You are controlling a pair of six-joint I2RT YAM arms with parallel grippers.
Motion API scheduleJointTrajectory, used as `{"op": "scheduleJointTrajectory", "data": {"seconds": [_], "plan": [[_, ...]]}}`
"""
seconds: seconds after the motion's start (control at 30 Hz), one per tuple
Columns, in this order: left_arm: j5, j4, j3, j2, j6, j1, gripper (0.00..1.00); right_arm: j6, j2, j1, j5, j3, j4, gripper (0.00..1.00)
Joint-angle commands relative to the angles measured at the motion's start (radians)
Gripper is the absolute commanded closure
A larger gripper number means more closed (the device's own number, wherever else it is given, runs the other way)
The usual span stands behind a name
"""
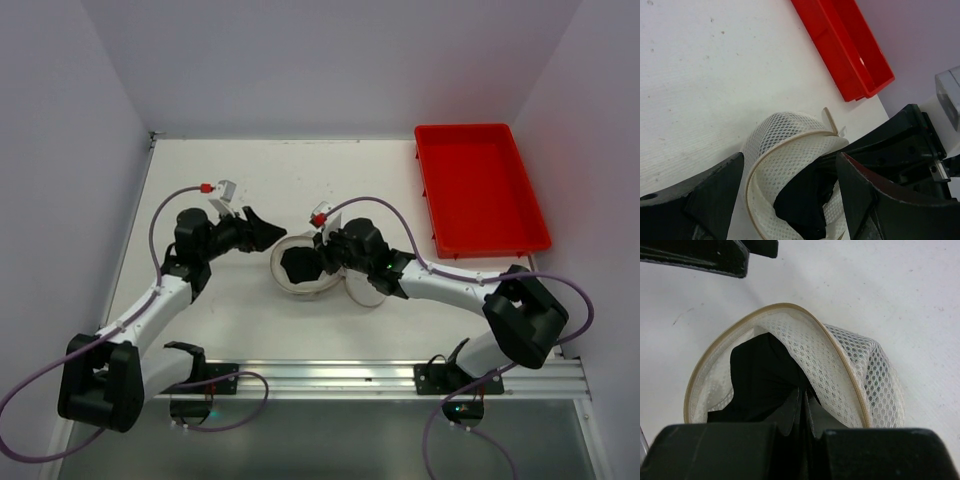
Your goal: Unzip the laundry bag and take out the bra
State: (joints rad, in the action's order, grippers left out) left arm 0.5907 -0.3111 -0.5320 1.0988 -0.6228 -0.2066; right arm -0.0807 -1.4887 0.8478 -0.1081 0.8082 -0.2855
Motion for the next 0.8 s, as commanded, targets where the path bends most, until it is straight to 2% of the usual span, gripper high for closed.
{"op": "scheduleJointTrajectory", "data": {"seconds": [0.0, 0.33, 0.53, 0.77], "plan": [[0.032, 0.033, -0.02, 0.027, 0.047, -0.014, 0.23, 0.006, 0.039, -0.001, -0.041, 0.017, -0.064, 1.0], [-0.032, 0.064, -0.036, 0.101, 0.094, -0.022, 0.24, -0.001, 0.056, -0.001, -0.067, 0.017, -0.063, 1.0], [0.027, 0.024, -0.025, 0.124, 0.078, -0.025, 0.29, -0.002, 0.051, -0.003, -0.073, 0.026, -0.063, 1.0], [0.035, -0.003, 0.0, 0.127, 0.075, -0.036, 0.34, -0.005, 0.054, -0.01, -0.077, 0.025, -0.063, 1.0]]}}
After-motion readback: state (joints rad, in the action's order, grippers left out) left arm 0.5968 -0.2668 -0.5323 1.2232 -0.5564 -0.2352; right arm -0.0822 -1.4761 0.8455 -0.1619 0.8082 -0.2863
